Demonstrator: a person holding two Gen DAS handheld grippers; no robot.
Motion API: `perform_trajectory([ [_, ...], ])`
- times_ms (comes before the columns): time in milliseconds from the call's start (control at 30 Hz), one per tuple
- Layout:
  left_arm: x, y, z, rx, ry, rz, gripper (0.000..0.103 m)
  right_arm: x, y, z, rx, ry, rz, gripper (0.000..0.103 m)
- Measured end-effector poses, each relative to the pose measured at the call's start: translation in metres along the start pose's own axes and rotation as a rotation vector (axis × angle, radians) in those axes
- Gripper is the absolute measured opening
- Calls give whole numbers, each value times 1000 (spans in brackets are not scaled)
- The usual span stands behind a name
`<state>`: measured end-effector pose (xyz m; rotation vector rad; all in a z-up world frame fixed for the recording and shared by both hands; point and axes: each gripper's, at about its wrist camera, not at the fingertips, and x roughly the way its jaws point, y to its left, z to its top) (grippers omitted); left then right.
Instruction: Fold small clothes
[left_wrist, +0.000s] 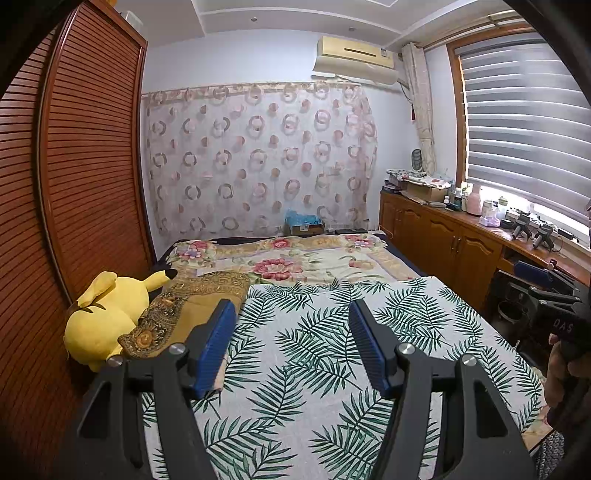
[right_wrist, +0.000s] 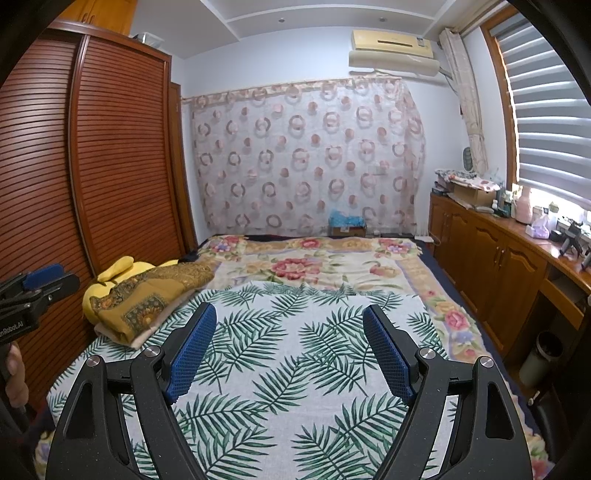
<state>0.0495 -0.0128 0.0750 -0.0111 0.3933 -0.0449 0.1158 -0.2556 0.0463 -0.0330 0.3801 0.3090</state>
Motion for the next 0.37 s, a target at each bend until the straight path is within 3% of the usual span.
perform_trajectory([
  [367, 0, -1, 1, 0, 0, 0, 63, 0, 0, 0, 0, 0, 1, 84],
])
